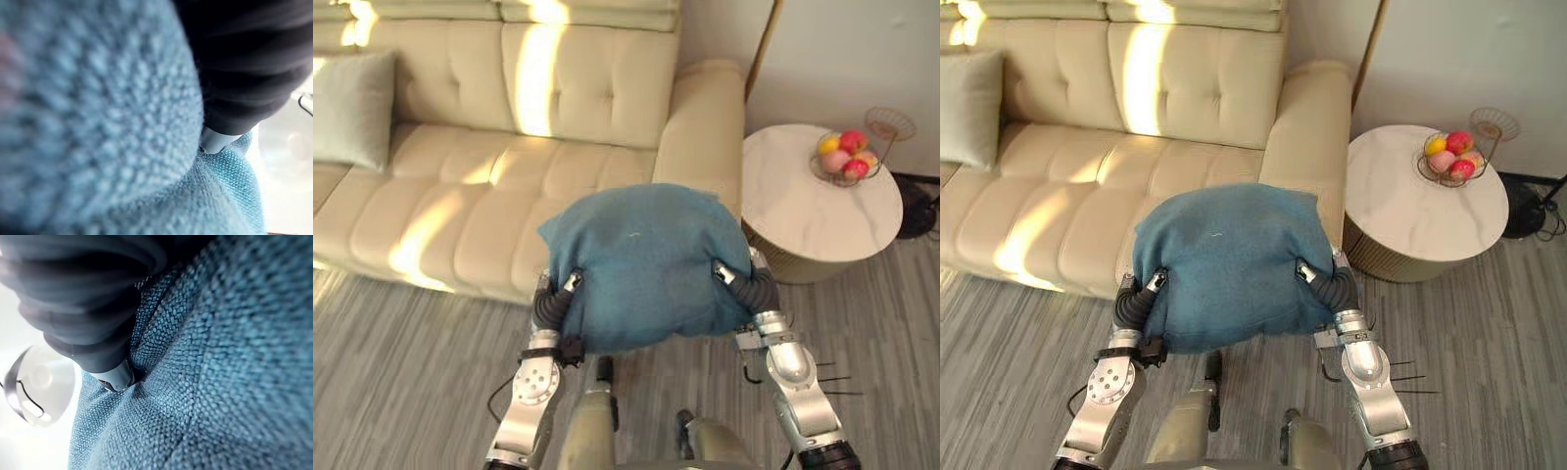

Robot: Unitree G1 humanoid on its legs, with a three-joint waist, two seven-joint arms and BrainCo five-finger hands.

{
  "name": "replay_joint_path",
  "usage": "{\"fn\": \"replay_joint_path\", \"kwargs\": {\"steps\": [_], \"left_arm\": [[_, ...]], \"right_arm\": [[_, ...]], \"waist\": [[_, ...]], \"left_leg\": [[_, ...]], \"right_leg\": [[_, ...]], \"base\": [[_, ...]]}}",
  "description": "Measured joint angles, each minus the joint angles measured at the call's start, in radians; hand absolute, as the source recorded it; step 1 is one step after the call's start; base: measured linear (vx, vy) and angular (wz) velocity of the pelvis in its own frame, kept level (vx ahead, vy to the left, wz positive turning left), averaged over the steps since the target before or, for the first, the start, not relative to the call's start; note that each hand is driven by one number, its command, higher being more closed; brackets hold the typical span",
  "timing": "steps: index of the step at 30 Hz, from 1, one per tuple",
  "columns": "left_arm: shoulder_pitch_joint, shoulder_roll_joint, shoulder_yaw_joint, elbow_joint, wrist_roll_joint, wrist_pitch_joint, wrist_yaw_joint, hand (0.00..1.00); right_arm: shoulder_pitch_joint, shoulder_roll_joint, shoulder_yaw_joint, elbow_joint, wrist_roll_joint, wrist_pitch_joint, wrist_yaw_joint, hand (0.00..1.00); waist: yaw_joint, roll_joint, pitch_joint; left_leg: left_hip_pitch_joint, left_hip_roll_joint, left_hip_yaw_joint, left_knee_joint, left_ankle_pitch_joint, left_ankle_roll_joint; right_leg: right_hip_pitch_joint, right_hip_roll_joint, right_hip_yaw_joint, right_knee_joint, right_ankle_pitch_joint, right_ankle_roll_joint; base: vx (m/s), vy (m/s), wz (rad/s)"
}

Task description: Pick up cushions and gather them together orderly.

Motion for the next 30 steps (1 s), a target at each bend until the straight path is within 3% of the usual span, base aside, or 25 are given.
{"fn": "replay_joint_path", "kwargs": {"steps": [3, 5, 6, 8, 9, 14, 16, 18, 19, 20, 21, 23, 26, 28, 29, 30], "left_arm": [[-0.021, -0.011, -0.033, 0.001, -0.001, 0.000, -0.016, 1.00], [-0.034, -0.016, -0.035, 0.003, -0.001, 0.000, -0.028, 1.00], [-0.052, -0.013, -0.035, 0.016, -0.001, -0.001, -0.034, 1.00], [-0.069, -0.002, -0.035, 0.054, -0.003, 0.001, -0.035, 1.00], [-0.065, 0.006, -0.035, 0.065, -0.007, 0.002, -0.035, 1.00], [-0.063, 0.017, -0.034, 0.066, -0.016, 0.003, -0.042, 1.00], [-0.058, 0.029, -0.033, 0.066, -0.016, 0.003, -0.054, 1.00], [-0.045, 0.033, -0.034, 0.066, -0.015, 0.004, -0.059, 1.00], [-0.038, 0.032, -0.034, 0.065, -0.015, 0.005, -0.065, 1.00], [-0.032, 0.032, -0.033, 0.065, -0.014, 0.010, -0.074, 1.00], [-0.023, 0.036, -0.034, 0.066, -0.013, 0.016, -0.076, 1.00], [-0.021, 0.045, -0.033, 0.066, -0.013, 0.020, -0.076, 1.00], [-0.024, 0.052, -0.033, 0.072, -0.013, 0.023, -0.077, 1.00], [-0.027, 0.051, -0.033, 0.077, -0.013, 0.023, -0.077, 1.00], [-0.027, 0.052, -0.033, 0.078, -0.012, 0.023, -0.077, 1.00], [-0.025, 0.050, -0.035, 0.084, -0.009, 0.023, -0.080, 1.00]], "right_arm": [[0.005, 0.000, -0.047, 0.001, -0.001, 0.000, -0.001, 1.00], [0.006, 0.002, -0.060, 0.001, -0.001, 0.000, -0.001, 1.00], [0.005, 0.008, -0.066, 0.001, -0.001, 0.000, -0.002, 1.00], [0.008, 0.027, -0.070, 0.002, -0.002, 0.006, -0.002, 1.00], [0.008, 0.036, -0.069, 0.002, -0.003, 0.007, 0.000, 1.00], [0.007, 0.045, -0.069, 0.002, -0.003, 0.013, 0.004, 1.00], [0.007, 0.045, -0.069, 0.002, -0.006, 0.013, 0.007, 1.00], [0.019, 0.047, -0.069, 0.002, -0.027, 0.013, 0.008, 1.00], [0.027, 0.048, -0.069, 0.002, -0.031, 0.013, 0.009, 1.00], [0.034, 0.055, -0.071, 0.017, -0.037, 0.013, 0.009, 1.00], [0.043, 0.064, -0.072, 0.045, -0.037, 0.014, 0.010, 1.00], [0.057, 0.085, -0.071, 0.063, -0.037, 0.014, 0.014, 1.00], [0.064, 0.089, -0.079, 0.065, -0.035, 0.014, 0.031, 1.00], [0.065, 0.088, -0.080, 0.067, -0.026, 0.014, 0.037, 1.00], [0.065, 0.088, -0.080, 0.066, -0.025, 0.014, 0.038, 1.00], [0.076, 0.088, -0.082, 0.064, -0.024, 0.014, 0.038, 1.00]], "waist": [[-0.032, 0.010, -0.006], [-0.041, 0.020, -0.013], [-0.041, 0.017, -0.011], [-0.040, 0.003, -0.009], [-0.029, 0.001, -0.011], [-0.009, -0.002, -0.013], [-0.012, -0.011, -0.018], [-0.033, -0.023, -0.025], [-0.045, -0.027, -0.027], [-0.050, -0.030, -0.026], [-0.055, -0.030, -0.027], [-0.054, -0.031, -0.026], [-0.079, -0.032, -0.024], [-0.082, -0.032, -0.024], [-0.081, -0.041, -0.027], [-0.087, -0.062, -0.039]], "left_leg": [[0.024, 0.006, 0.099, 0.218, -0.069, 0.063], [0.103, -0.005, 0.084, 0.160, -0.119, 0.015], [0.123, -0.025, 0.071, 0.082, -0.141, 0.010], [0.116, -0.034, 0.072, 0.090, -0.133, 0.025], [0.103, -0.034, 0.076, 0.123, -0.148, 0.046], [0.069, -0.053, 0.085, 0.194, -0.223, 0.071], [0.069, -0.087, 0.088, 0.213, -0.258, 0.085], [0.079, -0.134, 0.070, 0.226, -0.293, 0.105], [0.085, -0.158, 0.049, 0.231, -0.307, 0.123], [0.106, -0.179, 0.028, 0.230, -0.321, 0.146], [0.136, -0.179, 0.014, 0.232, -0.334, 0.163], [0.171, -0.180, -0.013, 0.235, -0.355, 0.165], [0.240, -0.199, -0.068, 0.226, -0.383, 0.147], [0.307, -0.200, -0.077, 0.193, -0.391, 0.125], [0.359, -0.208, -0.083, 0.168, -0.406, 0.096], [0.410, -0.229, -0.092, 0.150, -0.421, 0.070]], "right_leg": [[-0.002, -0.040, -0.063, -0.073, 0.051, 0.003], [-0.011, -0.039, -0.074, -0.105, 0.070, 0.025], [-0.023, -0.044, -0.080, -0.113, 0.078, 0.035], [-0.022, -0.051, -0.074, -0.128, 0.096, 0.055], [-0.021, -0.055, -0.070, -0.133, 0.105, 0.068], [-0.028, -0.085, -0.056, -0.129, 0.112, 0.105], [-0.052, -0.126, -0.046, -0.065, 0.068, 0.130], [-0.059, -0.171, -0.049, 0.022, 0.017, 0.135], [-0.079, -0.191, -0.038, 0.099, 0.010, 0.126], [-0.154, -0.210, 0.015, 0.277, 0.036, 0.095], [-0.207, -0.202, 0.045, 0.369, -0.005, 0.084], [-0.253, -0.168, 0.047, 0.379, -0.025, 0.093], [-0.322, -0.121, 0.035, 0.249, -0.016, 0.098], [-0.331, -0.090, -0.024, 0.046, 0.082, 0.094], [-0.320, -0.071, -0.057, -0.086, 0.183, 0.065], [-0.298, -0.075, -0.084, -0.116, 0.273, 0.020]], "base": [[-0.23, 0.045, 0.84], [-0.14, 0.129, 0.55], [-0.11, 0.131, 0.44], [-0.06, 0.137, 0.28], [-0.02, 0.156, 0.07], [0.03, 0.193, -0.05], [0.09, 0.180, 0.07], [0.15, 0.154, 0.37], [0.21, 0.165, 0.48], [0.26, 0.135, 0.47], [0.34, 0.117, 0.35], [0.36, 0.028, 0.44], [0.38, -0.028, 0.62], [0.45, -0.054, 0.43], [0.51, -0.099, 0.40], [0.51, -0.099, 0.47]]}}
